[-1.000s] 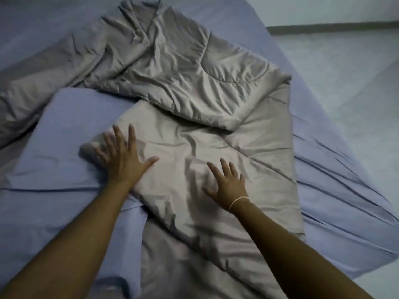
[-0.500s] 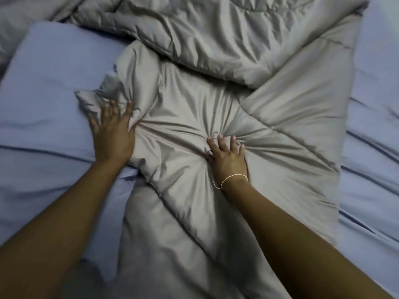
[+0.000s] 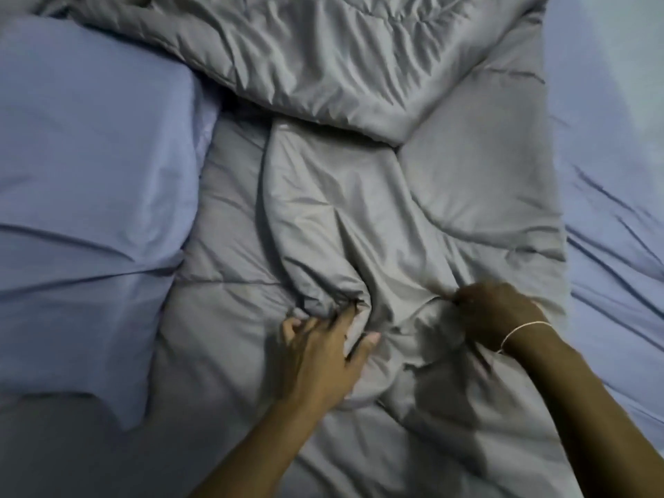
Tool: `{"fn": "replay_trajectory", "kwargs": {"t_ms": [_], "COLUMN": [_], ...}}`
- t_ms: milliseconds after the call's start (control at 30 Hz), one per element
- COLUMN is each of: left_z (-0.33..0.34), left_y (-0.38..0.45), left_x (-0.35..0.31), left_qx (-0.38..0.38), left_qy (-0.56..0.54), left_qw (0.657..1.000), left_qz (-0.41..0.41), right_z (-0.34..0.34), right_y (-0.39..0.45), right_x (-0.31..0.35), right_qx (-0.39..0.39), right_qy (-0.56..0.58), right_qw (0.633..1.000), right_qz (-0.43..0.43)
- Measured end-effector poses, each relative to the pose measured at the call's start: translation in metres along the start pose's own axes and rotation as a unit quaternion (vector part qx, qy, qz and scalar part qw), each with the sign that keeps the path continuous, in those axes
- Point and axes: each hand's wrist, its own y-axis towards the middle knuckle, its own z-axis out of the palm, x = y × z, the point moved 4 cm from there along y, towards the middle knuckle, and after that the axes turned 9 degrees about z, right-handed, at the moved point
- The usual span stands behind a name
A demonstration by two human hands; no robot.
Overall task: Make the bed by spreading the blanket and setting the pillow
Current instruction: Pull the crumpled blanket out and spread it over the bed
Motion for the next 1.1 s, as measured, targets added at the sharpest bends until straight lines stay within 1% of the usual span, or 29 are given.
{"fn": "replay_trajectory", "kwargs": {"t_ms": [33, 67, 100, 133, 167, 200, 233, 267, 333, 367, 400, 433, 500, 667, 733, 800, 867, 967, 1033, 1100], "left_z": [-0.002, -0.006, -0.011, -0.014, -0.017, -0.017, -0.016, -0.01, 0.01, 0.024, 0.034, 0.041, 0.049, 0.058, 0.059, 0.058, 0.053, 0.042, 0.039, 0.041], "left_y": [-0.001, 0.0, 0.003, 0.008, 0.016, 0.026, 0.035, 0.044, 0.052, 0.052, 0.049, 0.046, 0.047, 0.054, 0.053, 0.057, 0.062, 0.071, 0.08, 0.091], "left_x": [0.002, 0.008, 0.016, 0.024, 0.032, 0.038, 0.044, 0.05, 0.063, 0.068, 0.074, 0.078, 0.084, 0.086, 0.081, 0.076, 0.067, 0.028, -0.018, -0.083], "left_qx": [-0.034, -0.08, -0.122, -0.161, -0.188, -0.2, -0.19, -0.16, -0.055, -0.014, 0.005, 0.008, -0.009, -0.026, -0.044, -0.06, -0.084, -0.123, -0.134, -0.133], "left_qy": [-0.004, -0.015, -0.031, -0.044, -0.055, -0.065, -0.067, -0.064, -0.015, 0.021, 0.047, 0.06, 0.071, 0.098, 0.082, 0.047, -0.029, -0.133, -0.164, -0.179], "left_qw": [0.999, 0.996, 0.99, 0.982, 0.975, 0.971, 0.971, 0.976, 0.989, 0.993, 0.994, 0.994, 0.995, 0.993, 0.995, 0.997, 0.996, 0.983, 0.977, 0.974], "left_qz": [-0.015, -0.038, -0.062, -0.084, -0.103, -0.116, -0.129, -0.137, -0.133, -0.119, -0.102, -0.086, -0.067, -0.052, -0.031, -0.018, -0.014, 0.003, 0.019, 0.034], "right_z": [-0.007, -0.012, -0.016, -0.016, -0.013, -0.006, 0.005, 0.021, 0.062, 0.081, 0.094, 0.101, 0.102, 0.104, 0.104, 0.094, 0.077, 0.048, 0.034, 0.021], "right_y": [-0.003, -0.004, -0.005, -0.006, -0.005, -0.003, 0.0, 0.003, 0.011, 0.016, 0.019, 0.024, 0.035, 0.042, 0.041, 0.035, 0.022, 0.007, 0.001, -0.007], "right_x": [0.001, 0.003, 0.012, 0.025, 0.039, 0.055, 0.071, 0.083, 0.101, 0.103, 0.106, 0.108, 0.111, 0.112, 0.112, 0.112, 0.107, 0.07, 0.028, -0.033], "right_qx": [-0.038, -0.109, -0.176, -0.216, -0.233, -0.228, -0.198, -0.149, -0.057, -0.039, -0.037, -0.04, -0.056, -0.082, -0.098, -0.137, -0.19, -0.236, -0.269, -0.297], "right_qy": [0.063, 0.13, 0.173, 0.193, 0.197, 0.183, 0.164, 0.137, 0.059, 0.019, -0.01, -0.02, -0.004, 0.028, 0.047, 0.064, 0.111, 0.149, 0.174, 0.218], "right_qw": [0.997, 0.985, 0.967, 0.953, 0.944, 0.945, 0.955, 0.97, 0.991, 0.995, 0.996, 0.996, 0.996, 0.992, 0.989, 0.981, 0.964, 0.947, 0.934, 0.92], "right_qz": [-0.002, -0.021, -0.056, -0.093, -0.126, -0.145, -0.146, -0.137, -0.109, -0.094, -0.082, -0.073, -0.067, -0.095, -0.101, -0.122, -0.147, -0.159, -0.159, -0.137]}}
